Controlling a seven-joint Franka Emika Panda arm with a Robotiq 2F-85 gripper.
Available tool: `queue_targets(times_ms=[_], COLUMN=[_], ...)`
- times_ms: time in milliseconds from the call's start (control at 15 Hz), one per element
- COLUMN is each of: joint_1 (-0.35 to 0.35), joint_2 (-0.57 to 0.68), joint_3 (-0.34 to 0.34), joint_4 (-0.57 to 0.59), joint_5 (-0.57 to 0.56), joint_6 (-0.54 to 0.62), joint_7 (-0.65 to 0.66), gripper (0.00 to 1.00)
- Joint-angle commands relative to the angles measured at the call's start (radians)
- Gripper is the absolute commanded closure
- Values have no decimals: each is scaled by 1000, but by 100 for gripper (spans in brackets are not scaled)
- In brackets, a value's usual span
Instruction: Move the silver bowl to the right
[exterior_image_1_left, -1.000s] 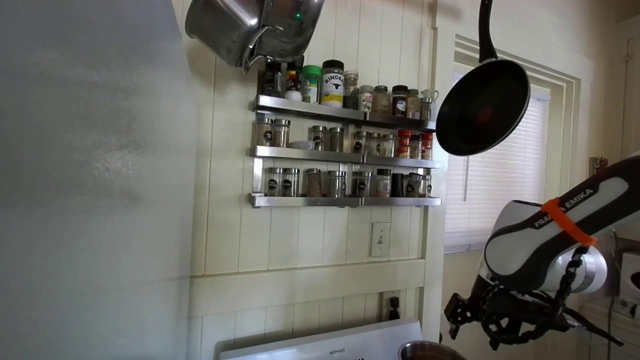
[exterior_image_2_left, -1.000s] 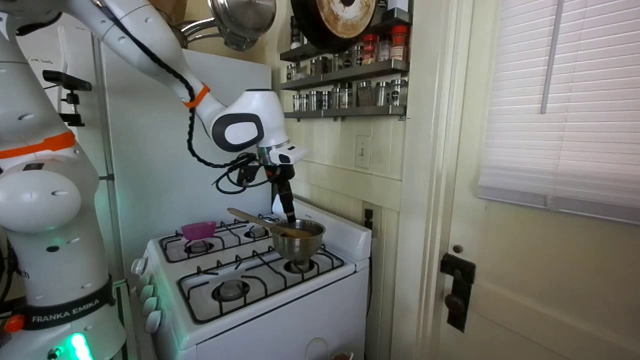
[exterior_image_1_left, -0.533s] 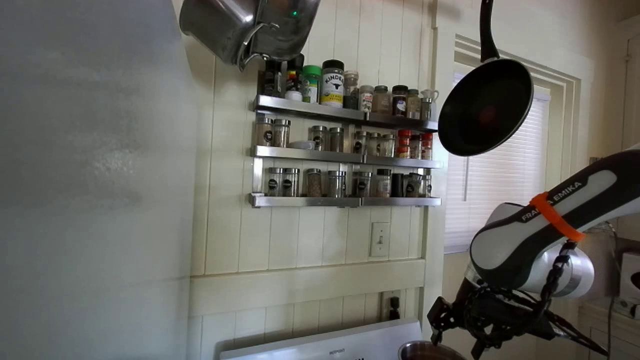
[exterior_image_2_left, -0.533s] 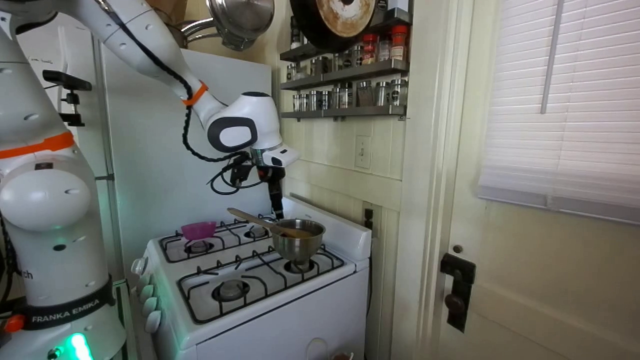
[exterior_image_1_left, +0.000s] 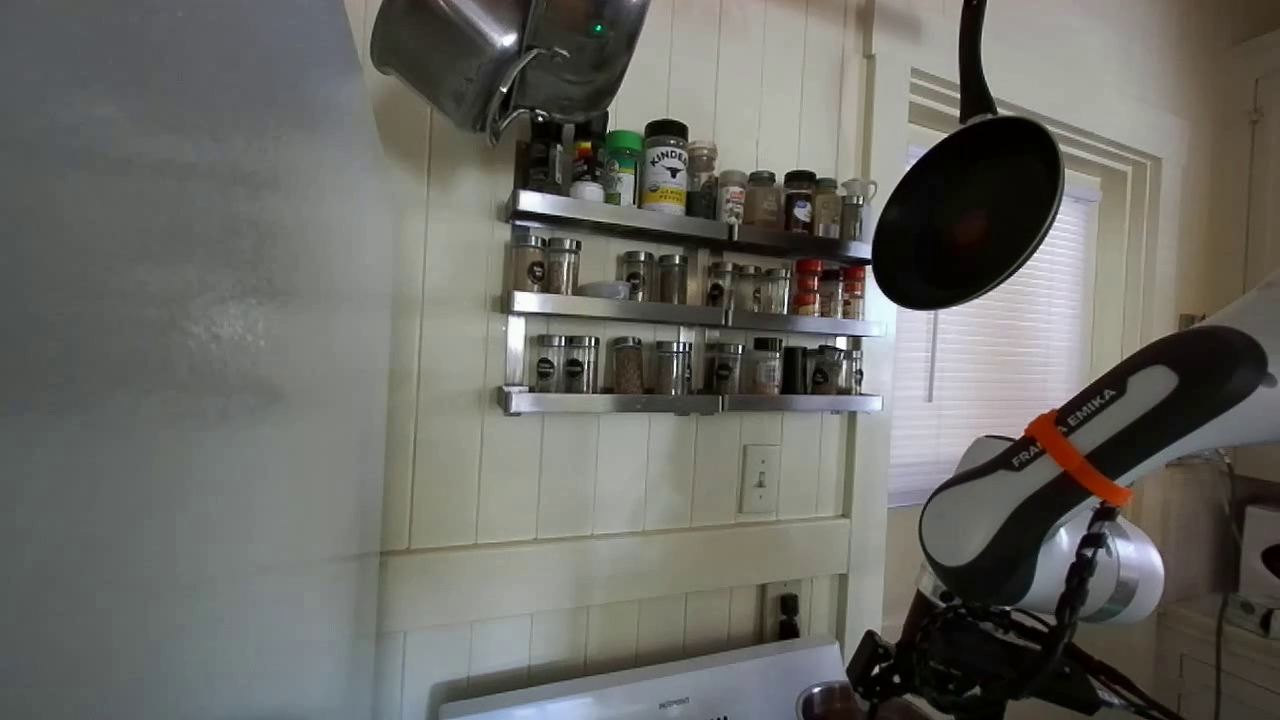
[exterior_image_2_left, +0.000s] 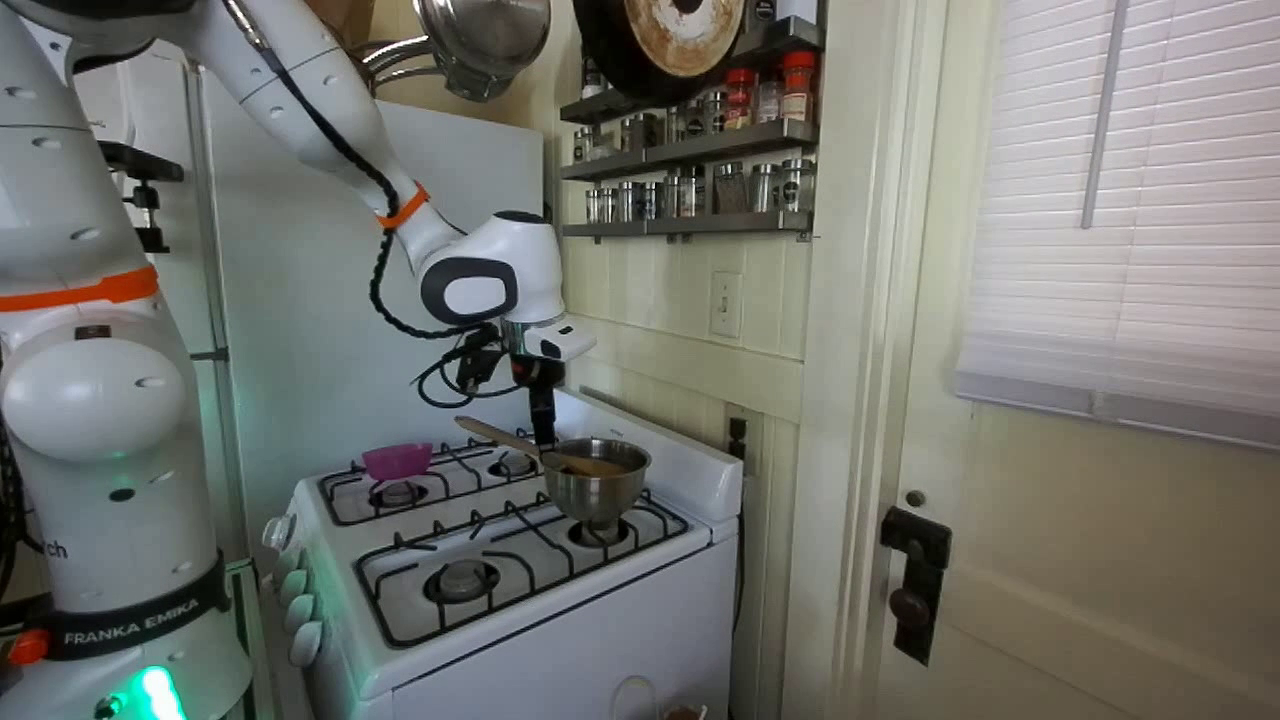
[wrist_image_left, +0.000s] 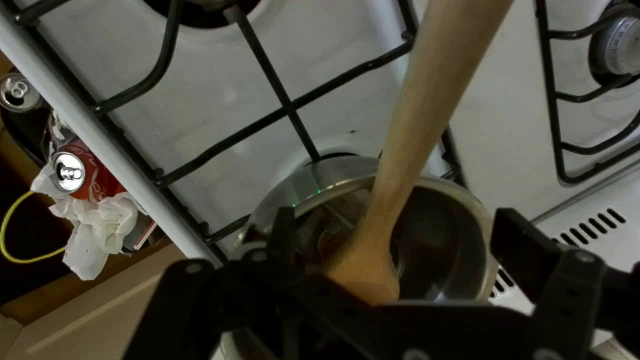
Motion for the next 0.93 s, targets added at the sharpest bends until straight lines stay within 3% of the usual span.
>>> queue_targets(times_ms=[0, 200, 600, 867], joint_1=[16, 25, 26, 21], joint_2=[60, 82, 94, 96], joint_3=[8, 17, 32, 33], joint_4=[32, 47, 69, 80], joint_5=[51, 74, 81, 70], joint_6=[-4, -7, -11, -23], joint_7=[-15, -22, -20, -18], gripper=[6, 7, 59, 89])
